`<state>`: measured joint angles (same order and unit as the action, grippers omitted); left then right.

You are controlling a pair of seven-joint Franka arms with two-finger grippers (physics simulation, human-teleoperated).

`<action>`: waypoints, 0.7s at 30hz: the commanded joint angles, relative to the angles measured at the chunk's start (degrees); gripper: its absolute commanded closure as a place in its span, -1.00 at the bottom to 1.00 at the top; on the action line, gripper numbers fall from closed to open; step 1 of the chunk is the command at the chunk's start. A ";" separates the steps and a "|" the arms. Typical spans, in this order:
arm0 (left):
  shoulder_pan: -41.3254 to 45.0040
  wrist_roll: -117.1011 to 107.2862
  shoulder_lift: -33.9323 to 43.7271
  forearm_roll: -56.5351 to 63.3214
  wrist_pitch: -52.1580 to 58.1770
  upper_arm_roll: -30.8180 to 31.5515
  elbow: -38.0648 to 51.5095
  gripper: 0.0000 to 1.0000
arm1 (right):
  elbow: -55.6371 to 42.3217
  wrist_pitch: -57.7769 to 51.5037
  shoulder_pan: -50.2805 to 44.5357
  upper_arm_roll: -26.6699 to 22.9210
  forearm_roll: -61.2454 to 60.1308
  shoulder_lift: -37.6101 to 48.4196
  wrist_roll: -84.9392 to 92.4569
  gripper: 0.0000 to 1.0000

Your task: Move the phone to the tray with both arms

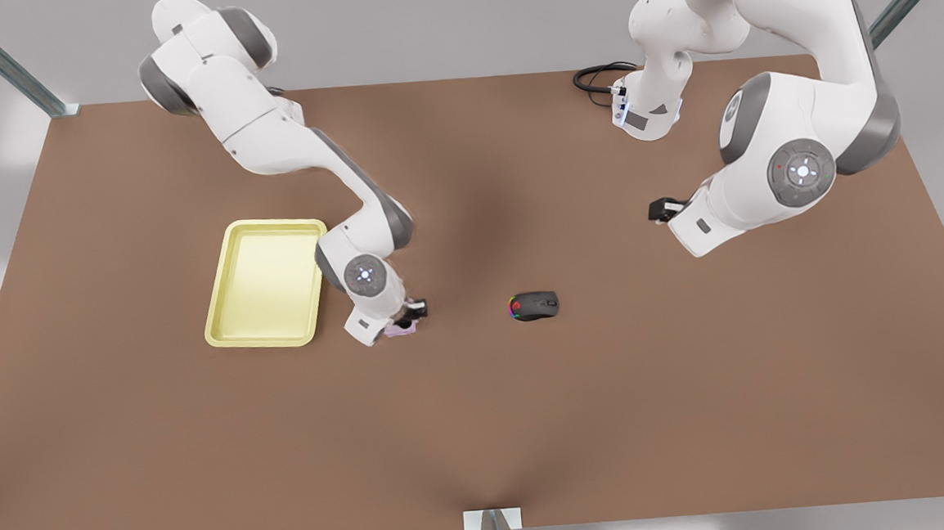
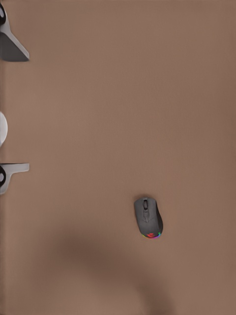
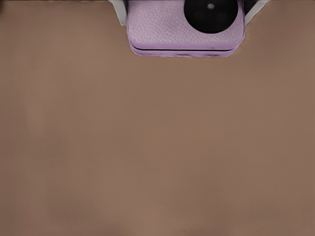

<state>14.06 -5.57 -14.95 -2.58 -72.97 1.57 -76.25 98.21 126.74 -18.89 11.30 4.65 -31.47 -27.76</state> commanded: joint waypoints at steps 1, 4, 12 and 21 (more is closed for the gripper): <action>0.00 -0.67 -0.07 0.03 0.11 0.01 -0.04 -1.00 | 6.63 -2.29 4.56 0.13 -0.26 6.50 11.85 -0.51; 0.00 -0.76 -0.07 0.03 0.20 0.01 -0.13 -1.00 | 18.49 -2.11 13.17 0.13 -0.34 16.17 23.27 -0.46; 0.00 -0.76 -0.07 0.12 0.55 0.01 -0.13 -1.00 | 38.63 12.21 30.67 -0.13 -0.34 18.47 39.45 -0.58; 0.00 -0.85 0.01 0.12 0.55 0.01 -0.04 -1.00 | 32.05 1.33 30.14 -0.04 -1.57 24.17 36.11 -1.00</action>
<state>14.06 -6.12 -15.02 -2.49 -72.51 1.57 -76.34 130.90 135.37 11.21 11.32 3.40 -8.72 -4.34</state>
